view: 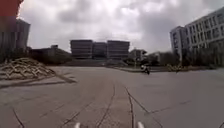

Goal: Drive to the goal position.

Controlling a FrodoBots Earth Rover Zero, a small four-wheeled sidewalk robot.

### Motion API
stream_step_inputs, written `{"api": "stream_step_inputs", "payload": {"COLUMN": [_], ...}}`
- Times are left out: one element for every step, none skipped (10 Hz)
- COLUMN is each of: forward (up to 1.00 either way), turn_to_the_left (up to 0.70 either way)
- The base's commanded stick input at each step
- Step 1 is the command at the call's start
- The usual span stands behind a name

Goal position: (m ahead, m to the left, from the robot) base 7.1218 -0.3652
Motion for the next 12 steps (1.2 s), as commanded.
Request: {"api": "stream_step_inputs", "payload": {"forward": [0.60,0.60,0.60,0.60,0.60,0.60,0.60,0.60,0.60,0.60,0.60,0.60], "turn_to_the_left": [0.03,0.03,0.11,0.15,0.15,0.15,0.15,0.15,0.15,0.15,0.15,0.14]}}
